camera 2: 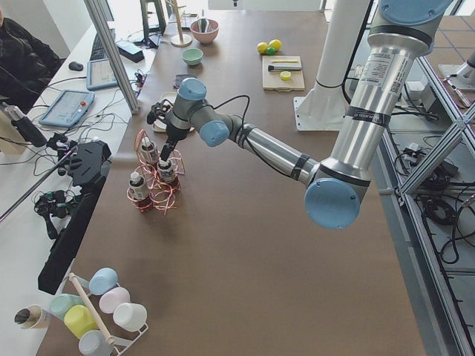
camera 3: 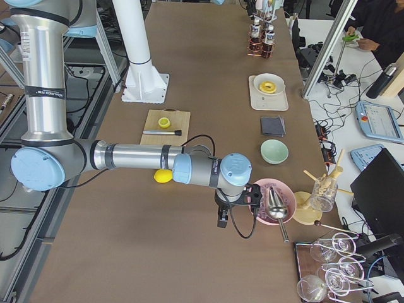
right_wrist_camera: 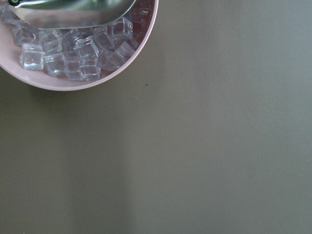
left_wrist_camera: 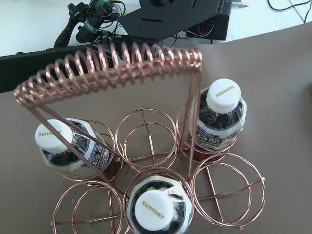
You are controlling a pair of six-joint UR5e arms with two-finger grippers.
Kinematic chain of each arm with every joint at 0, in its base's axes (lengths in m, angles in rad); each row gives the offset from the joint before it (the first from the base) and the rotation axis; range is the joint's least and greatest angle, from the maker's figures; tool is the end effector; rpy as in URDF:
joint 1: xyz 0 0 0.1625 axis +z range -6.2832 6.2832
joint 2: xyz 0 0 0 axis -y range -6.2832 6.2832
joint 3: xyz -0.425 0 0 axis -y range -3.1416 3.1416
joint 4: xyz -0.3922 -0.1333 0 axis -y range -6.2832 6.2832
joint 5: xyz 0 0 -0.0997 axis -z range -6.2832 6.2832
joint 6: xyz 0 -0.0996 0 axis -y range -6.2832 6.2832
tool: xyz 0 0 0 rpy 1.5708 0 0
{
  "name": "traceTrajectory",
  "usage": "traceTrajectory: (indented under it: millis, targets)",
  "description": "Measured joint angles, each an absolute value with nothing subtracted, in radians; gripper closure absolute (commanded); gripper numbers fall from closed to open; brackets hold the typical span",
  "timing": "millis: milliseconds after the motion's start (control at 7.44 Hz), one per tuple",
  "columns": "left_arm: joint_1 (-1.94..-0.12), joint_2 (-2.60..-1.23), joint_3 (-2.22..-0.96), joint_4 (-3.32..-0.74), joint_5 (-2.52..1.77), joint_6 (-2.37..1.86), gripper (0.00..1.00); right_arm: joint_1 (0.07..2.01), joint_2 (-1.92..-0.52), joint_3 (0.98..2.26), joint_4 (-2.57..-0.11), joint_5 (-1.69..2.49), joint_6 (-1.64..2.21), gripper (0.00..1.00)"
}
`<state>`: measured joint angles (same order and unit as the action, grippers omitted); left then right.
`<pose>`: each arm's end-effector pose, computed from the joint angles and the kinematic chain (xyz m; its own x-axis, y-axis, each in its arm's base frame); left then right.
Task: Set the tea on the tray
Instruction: 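Reach the left gripper down into the copper rack toward a tea bottle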
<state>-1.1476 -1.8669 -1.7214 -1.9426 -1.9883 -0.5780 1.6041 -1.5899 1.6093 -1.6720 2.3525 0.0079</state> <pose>0.1668 -0.5965 0.3890 0.7496 0.2001 -0.6310 0.1539 0.8744 0.4602 0.0790 -0.4752 0.6584 0.7071 0.0890 0.7015 -0.0388 0.9954 -0.0873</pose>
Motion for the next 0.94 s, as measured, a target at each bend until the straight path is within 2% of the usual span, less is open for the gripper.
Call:
traceTrajectory:
  millis: [269,537,940]
  targets:
    - [-1.145,-1.892,-1.655,-1.981,-1.98,-0.586,0.16,1.604,-1.589,1.609,-1.672,2.354,0.009,0.0]
    - [-1.144,-1.916,-1.6,-2.027,-1.981,-0.619,0.23,1.605,-1.588,1.609,-1.672,2.355,0.008,0.0]
    - [-1.144,-1.922,-1.587,-2.038,-1.988,-0.628,0.23,1.605,-1.583,1.607,-1.671,2.353,0.009,0.0]
